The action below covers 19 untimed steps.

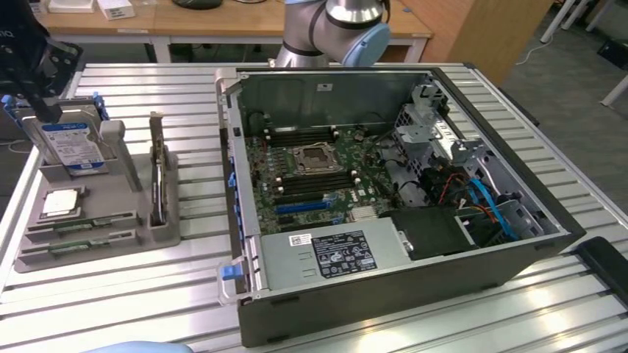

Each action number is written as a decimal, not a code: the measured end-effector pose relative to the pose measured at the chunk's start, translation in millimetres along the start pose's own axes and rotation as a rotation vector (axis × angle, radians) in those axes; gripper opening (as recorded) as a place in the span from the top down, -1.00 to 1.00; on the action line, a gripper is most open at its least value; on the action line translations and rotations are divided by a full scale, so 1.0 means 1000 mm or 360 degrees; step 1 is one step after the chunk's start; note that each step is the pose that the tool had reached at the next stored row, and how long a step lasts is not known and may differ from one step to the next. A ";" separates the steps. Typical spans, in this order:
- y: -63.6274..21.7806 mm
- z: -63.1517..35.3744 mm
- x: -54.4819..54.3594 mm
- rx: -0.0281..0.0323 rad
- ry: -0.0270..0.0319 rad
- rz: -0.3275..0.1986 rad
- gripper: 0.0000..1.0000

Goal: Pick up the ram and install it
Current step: 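Pick up the ram and move it above insertion slot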

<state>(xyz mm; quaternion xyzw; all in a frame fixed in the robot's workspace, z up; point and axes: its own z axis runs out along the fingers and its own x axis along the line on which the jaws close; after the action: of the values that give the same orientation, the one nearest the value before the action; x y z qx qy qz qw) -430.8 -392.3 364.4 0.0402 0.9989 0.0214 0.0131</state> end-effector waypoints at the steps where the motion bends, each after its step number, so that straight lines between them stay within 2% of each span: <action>1: -0.0001 0.0018 0.000 -0.00001 -0.00001 0.0000 0.80; 19: -0.0018 0.0345 0.004 0.00000 0.00000 0.0000 0.80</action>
<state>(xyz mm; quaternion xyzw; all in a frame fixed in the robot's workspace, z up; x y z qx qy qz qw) -434.0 -392.3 329.8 0.0402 0.9989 0.0214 0.0131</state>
